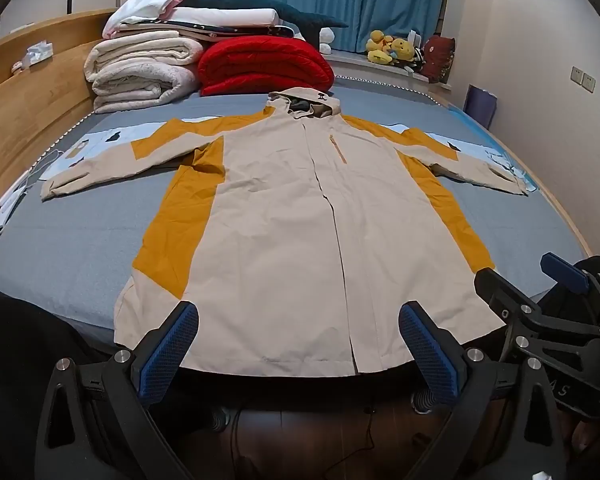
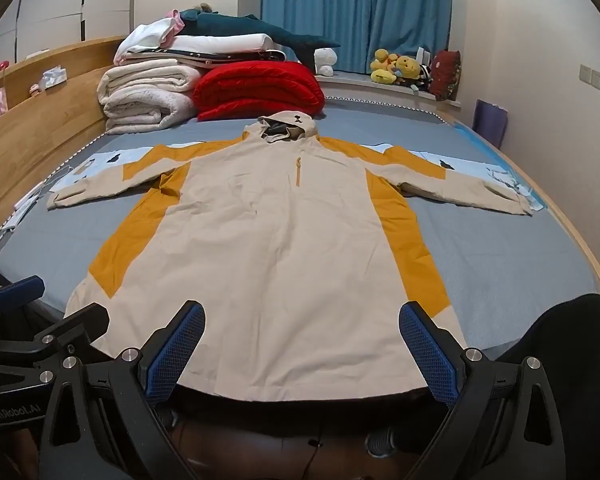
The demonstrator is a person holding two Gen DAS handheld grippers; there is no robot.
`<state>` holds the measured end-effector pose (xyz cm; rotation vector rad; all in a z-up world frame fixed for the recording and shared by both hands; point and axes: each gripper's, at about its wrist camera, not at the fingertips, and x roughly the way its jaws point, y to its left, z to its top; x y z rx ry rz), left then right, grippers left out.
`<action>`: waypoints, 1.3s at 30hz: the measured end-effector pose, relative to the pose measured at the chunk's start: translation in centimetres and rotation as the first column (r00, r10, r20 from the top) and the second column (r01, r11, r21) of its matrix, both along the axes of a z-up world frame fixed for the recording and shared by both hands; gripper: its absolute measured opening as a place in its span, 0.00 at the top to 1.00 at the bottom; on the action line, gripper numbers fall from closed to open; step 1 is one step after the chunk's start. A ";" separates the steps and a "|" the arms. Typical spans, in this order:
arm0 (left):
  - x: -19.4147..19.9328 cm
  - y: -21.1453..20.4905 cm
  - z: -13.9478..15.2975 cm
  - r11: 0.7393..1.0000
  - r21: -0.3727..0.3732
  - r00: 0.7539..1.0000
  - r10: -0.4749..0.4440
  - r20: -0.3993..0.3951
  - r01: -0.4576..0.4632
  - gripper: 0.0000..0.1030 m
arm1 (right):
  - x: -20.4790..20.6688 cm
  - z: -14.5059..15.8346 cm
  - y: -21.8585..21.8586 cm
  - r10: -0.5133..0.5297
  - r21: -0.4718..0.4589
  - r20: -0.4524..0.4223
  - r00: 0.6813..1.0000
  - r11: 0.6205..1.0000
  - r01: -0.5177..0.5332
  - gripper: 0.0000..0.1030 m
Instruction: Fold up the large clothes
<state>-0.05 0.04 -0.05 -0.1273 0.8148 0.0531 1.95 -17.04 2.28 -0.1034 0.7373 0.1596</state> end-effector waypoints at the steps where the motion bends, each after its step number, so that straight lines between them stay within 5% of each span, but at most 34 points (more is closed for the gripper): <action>1: 0.0 0.0 -0.1 1.000 0.001 1.000 -0.001 0.001 0.001 0.03 | 0.0 0.0 0.0 0.000 0.000 0.000 1.000 1.000 0.000 0.06; 39: 0.0 -0.1 0.1 1.000 0.003 1.000 -0.001 0.000 0.001 0.03 | 0.0 0.0 0.2 -0.001 -0.002 0.002 1.000 1.000 0.001 0.06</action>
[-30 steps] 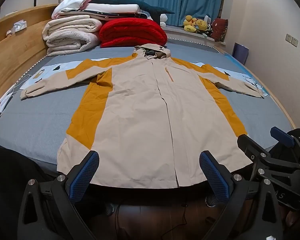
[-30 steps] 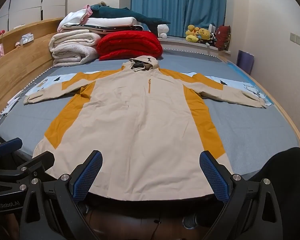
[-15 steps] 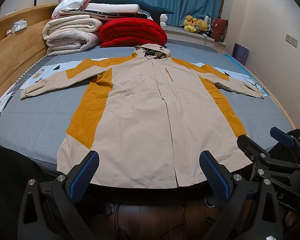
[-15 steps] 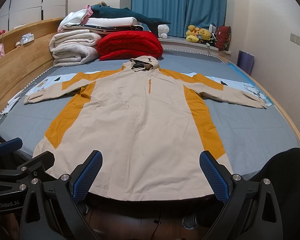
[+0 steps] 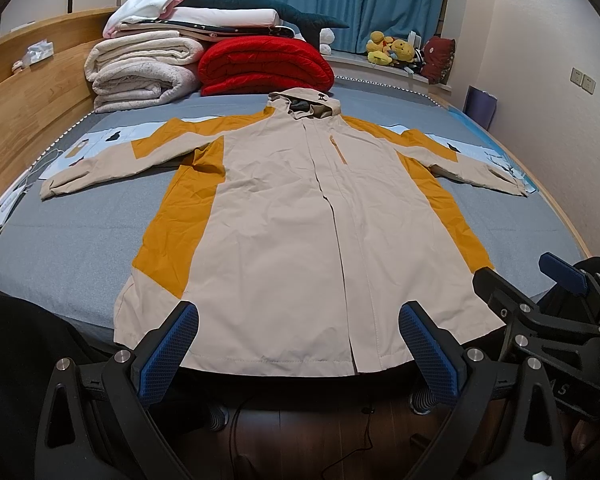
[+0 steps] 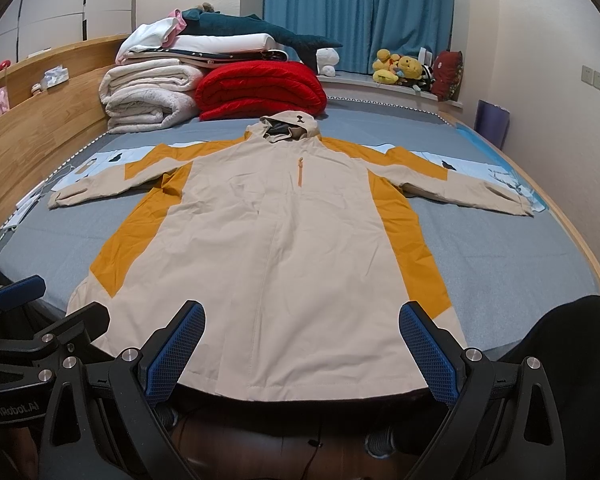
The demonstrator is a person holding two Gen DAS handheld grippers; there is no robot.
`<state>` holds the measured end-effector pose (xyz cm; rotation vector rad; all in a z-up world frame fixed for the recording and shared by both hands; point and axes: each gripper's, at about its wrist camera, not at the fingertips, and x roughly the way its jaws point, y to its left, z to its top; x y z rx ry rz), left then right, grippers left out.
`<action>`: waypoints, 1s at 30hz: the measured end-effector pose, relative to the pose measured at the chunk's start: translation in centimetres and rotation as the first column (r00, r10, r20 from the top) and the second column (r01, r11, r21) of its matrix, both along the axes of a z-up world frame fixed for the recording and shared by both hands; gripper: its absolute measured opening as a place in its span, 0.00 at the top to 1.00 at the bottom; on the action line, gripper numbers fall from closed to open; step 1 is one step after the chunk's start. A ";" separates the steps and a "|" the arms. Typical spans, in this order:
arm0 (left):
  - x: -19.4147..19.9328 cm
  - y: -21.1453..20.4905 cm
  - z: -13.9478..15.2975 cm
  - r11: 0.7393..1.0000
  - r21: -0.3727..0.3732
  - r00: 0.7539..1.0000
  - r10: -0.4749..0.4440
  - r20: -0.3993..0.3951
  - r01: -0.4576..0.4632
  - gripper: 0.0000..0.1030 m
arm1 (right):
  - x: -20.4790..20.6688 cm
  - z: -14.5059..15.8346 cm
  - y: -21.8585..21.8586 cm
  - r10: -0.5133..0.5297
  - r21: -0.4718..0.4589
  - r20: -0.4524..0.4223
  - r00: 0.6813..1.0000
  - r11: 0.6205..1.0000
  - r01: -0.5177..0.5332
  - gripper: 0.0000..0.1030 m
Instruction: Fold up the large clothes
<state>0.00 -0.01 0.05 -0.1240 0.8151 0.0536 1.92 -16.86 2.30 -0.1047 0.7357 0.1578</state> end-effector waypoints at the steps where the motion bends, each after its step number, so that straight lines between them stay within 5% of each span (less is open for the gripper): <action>1: 0.0 0.0 0.0 1.000 -0.001 1.000 -0.003 0.000 0.003 0.04 | 0.0 0.0 -0.1 0.001 0.000 -0.001 1.000 1.000 -0.001 0.06; 4: -0.3 -0.2 0.5 1.000 0.000 1.000 -0.015 -0.002 0.015 0.10 | 0.0 0.0 0.1 0.001 0.009 -0.004 1.000 1.000 -0.001 0.06; 8: -0.1 -0.3 1.1 1.000 -0.012 1.000 -0.018 -0.013 0.017 0.33 | -0.3 0.3 0.5 0.007 0.020 -0.003 1.000 1.000 -0.007 0.06; 11: -0.1 0.1 2.1 0.999 -0.044 1.000 0.001 -0.002 -0.001 0.42 | -0.3 0.8 0.5 0.013 0.034 0.006 1.000 0.999 -0.013 0.06; 16: 0.1 -0.3 2.1 0.998 0.062 0.995 -0.022 0.100 0.016 0.42 | 0.2 1.8 -0.2 0.020 0.051 0.019 1.000 0.998 -0.021 0.07; 17: 0.7 -0.2 1.8 0.995 0.103 0.997 -0.015 0.076 0.007 0.48 | 0.4 1.9 -0.2 0.022 0.053 0.019 1.000 0.998 -0.023 0.07; 18: 1.3 0.6 1.8 0.998 0.062 0.998 0.000 0.057 -0.003 0.57 | 0.4 1.8 -0.2 0.025 0.058 0.015 1.000 0.998 -0.025 0.07; 27: 6.9 4.9 5.4 0.997 0.058 0.984 0.045 0.173 -0.056 0.57 | 5.3 5.8 1.5 0.082 0.056 0.080 0.993 0.995 -0.086 0.08; 30: 9.9 6.1 6.7 0.993 0.102 0.973 0.037 0.227 -0.061 0.56 | 8.9 6.8 1.9 0.081 0.082 0.075 0.994 0.993 -0.087 0.17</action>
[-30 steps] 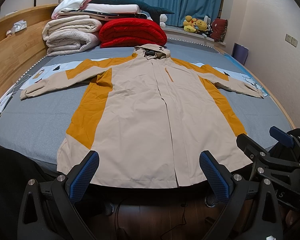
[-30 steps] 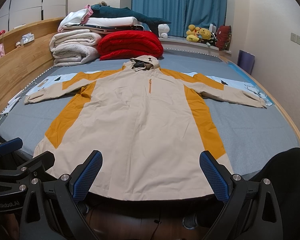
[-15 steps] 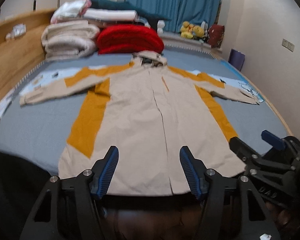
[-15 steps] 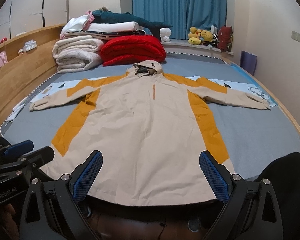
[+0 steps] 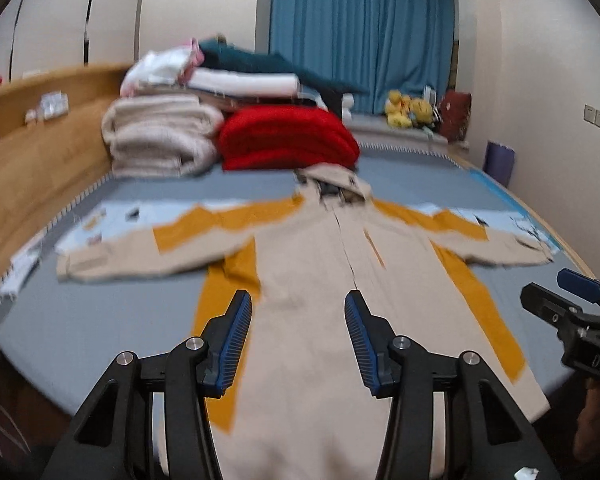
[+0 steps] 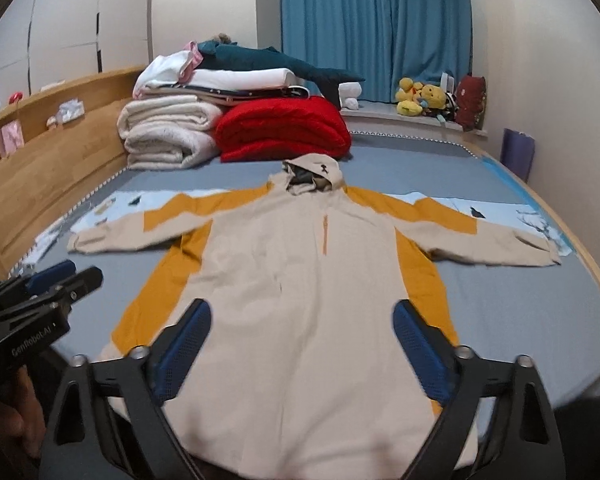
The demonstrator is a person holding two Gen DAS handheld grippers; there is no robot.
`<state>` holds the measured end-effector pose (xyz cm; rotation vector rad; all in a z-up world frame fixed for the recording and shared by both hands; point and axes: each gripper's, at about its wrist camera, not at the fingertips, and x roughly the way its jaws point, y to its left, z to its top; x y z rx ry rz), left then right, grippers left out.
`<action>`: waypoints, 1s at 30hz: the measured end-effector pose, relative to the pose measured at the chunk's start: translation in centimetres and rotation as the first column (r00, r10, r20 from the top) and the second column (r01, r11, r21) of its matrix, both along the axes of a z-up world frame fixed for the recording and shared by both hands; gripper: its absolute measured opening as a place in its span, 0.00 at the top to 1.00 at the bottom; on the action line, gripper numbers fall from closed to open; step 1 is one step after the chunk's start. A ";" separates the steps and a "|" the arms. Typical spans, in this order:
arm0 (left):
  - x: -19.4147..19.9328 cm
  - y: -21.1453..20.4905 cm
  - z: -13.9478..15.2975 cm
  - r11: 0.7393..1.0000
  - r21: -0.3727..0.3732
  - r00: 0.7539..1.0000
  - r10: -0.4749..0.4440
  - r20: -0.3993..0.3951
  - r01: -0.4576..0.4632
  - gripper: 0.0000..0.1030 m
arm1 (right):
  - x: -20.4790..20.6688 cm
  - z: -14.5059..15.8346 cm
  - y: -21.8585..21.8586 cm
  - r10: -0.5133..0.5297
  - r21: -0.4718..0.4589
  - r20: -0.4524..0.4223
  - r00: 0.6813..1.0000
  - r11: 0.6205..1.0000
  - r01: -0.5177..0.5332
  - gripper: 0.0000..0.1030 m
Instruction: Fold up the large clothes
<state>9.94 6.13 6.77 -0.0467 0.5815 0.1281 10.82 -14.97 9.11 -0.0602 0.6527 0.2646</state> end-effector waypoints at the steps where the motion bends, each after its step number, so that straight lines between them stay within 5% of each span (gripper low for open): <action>1: 0.8 0.4 0.2 1.000 0.013 1.000 -0.007 -0.001 0.007 0.56 | 1.3 0.2 0.1 -0.003 0.003 -0.004 1.000 1.000 0.003 0.22; 6: 7.4 4.8 0.5 0.999 0.043 0.999 0.022 -0.043 -0.020 0.56 | 7.5 1.7 0.7 -0.004 0.017 0.013 1.000 1.000 0.004 0.27; 13: 15.2 13.9 -3.9 0.987 0.046 0.973 0.157 -0.167 -0.151 0.65 | 17.8 3.6 2.5 0.031 0.048 0.056 0.998 0.998 -0.034 0.27; 16: 17.4 18.8 -6.7 0.970 0.004 0.950 0.238 -0.203 -0.242 0.66 | 22.4 3.4 4.0 0.078 0.035 0.061 0.995 0.996 -0.080 0.27; 21: 17.8 27.0 -11.4 0.915 -0.006 0.877 0.385 -0.287 -0.403 0.66 | 26.7 0.3 5.4 0.128 0.036 0.082 0.988 0.991 -0.131 0.27; 25: 18.1 32.0 -13.8 0.881 0.005 0.838 0.453 -0.306 -0.474 0.66 | 29.9 -3.8 6.0 0.136 0.059 -0.078 0.988 0.990 -0.131 0.46; 30: 18.1 37.7 -16.1 0.814 -0.045 0.780 0.538 -0.321 -0.580 0.66 | 31.7 -5.2 6.5 0.131 0.006 -0.061 0.990 0.991 -0.130 0.46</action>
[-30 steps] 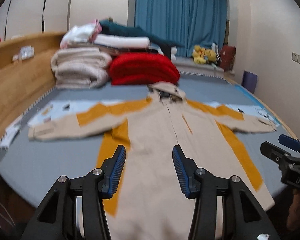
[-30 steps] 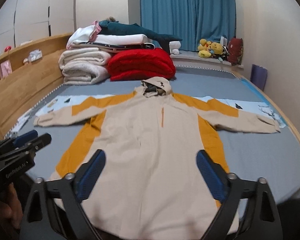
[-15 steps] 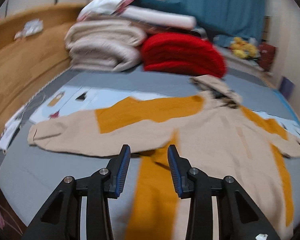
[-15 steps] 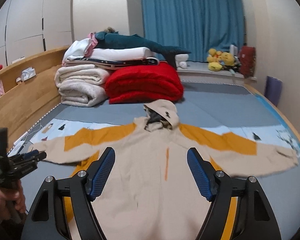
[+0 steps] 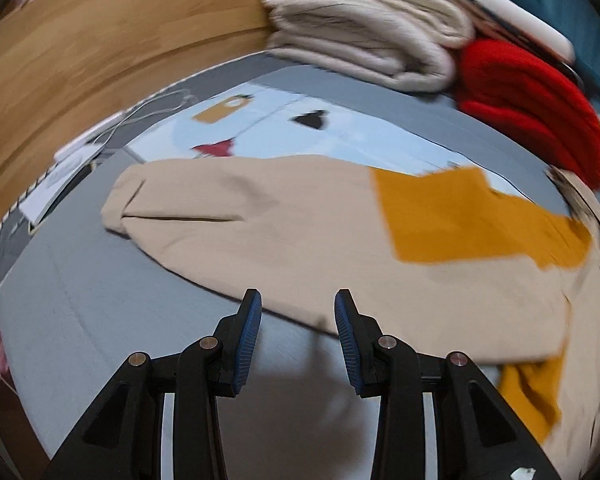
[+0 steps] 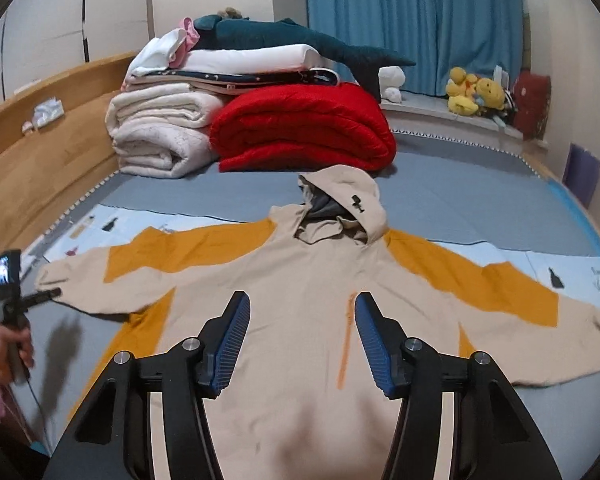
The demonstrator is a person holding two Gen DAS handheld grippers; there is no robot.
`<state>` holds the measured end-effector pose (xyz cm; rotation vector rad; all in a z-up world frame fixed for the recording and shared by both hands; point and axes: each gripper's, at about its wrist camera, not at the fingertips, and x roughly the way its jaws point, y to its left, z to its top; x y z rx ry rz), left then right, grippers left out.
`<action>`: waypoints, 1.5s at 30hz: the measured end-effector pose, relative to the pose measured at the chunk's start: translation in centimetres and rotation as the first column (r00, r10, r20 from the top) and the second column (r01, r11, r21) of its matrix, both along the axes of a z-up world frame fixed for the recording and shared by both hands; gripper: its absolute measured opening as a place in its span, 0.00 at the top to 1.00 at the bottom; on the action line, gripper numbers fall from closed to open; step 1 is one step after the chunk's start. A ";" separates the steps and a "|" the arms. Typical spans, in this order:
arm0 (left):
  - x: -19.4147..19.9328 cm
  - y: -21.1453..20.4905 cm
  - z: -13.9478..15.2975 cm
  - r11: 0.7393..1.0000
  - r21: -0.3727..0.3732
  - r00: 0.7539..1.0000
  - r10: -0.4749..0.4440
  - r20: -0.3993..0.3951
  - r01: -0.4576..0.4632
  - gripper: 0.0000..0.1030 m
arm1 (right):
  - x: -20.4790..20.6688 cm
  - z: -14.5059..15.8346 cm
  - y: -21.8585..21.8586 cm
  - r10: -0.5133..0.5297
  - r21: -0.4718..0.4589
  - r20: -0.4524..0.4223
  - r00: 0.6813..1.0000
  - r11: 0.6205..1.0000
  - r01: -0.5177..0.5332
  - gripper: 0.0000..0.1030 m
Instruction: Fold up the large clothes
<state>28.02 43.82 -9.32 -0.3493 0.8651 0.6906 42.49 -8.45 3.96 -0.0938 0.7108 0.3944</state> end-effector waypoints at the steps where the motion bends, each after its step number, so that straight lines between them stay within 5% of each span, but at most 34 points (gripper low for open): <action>1: -0.1 1.2 -0.4 0.999 -0.011 1.000 0.031 0.005 -0.031 0.66 | 0.4 -0.4 0.0 0.004 0.002 -0.012 1.000 1.000 -0.004 0.46; 6: -0.4 6.5 -3.3 0.978 -0.106 0.984 0.180 0.015 -0.177 0.63 | 1.0 -2.4 -0.3 0.005 -0.022 -0.083 0.997 1.000 -0.006 0.46; 18: -4.1 14.4 -6.6 0.861 -0.309 0.895 0.441 0.060 -0.404 0.60 | 2.9 -7.4 0.5 -0.056 -0.121 -0.239 0.969 0.992 0.027 0.46; 22: -3.1 14.3 -6.4 0.877 -0.275 0.903 0.424 0.062 -0.393 0.60 | 2.9 -8.5 0.6 -0.084 -0.157 -0.263 0.961 0.987 0.043 0.46; 27: -2.2 13.6 -6.1 0.883 -0.268 0.905 0.419 0.077 -0.386 0.93 | 3.0 -8.9 0.2 -0.102 -0.156 -0.289 0.952 0.986 0.058 0.46; 30: -1.6 13.0 -5.1 0.894 -0.244 0.908 0.407 0.093 -0.376 0.98 | 2.9 -8.8 0.1 -0.103 -0.159 -0.287 0.953 0.986 0.059 0.46; 35: 1.8 8.8 -0.1 0.953 -0.163 0.941 0.285 0.184 -0.257 1.00 | 2.8 -8.6 -0.2 -0.101 -0.157 -0.291 0.951 0.986 0.057 0.46; 40: 7.4 -2.1 5.9 0.992 -0.117 0.955 0.000 0.297 0.036 1.00 | 2.6 -8.1 -0.7 -0.103 -0.151 -0.282 0.954 0.987 0.062 0.59; 42: 9.3 -7.9 7.8 0.979 -0.093 0.935 -0.143 0.324 0.182 1.00 | 2.4 -7.9 -1.2 -0.105 -0.144 -0.286 0.952 0.987 0.066 0.65; 45: 11.1 -17.2 9.6 0.914 -0.094 0.870 -0.340 0.358 0.395 1.00 | 2.1 -7.5 -1.9 -0.116 -0.124 -0.295 0.948 0.989 0.083 0.69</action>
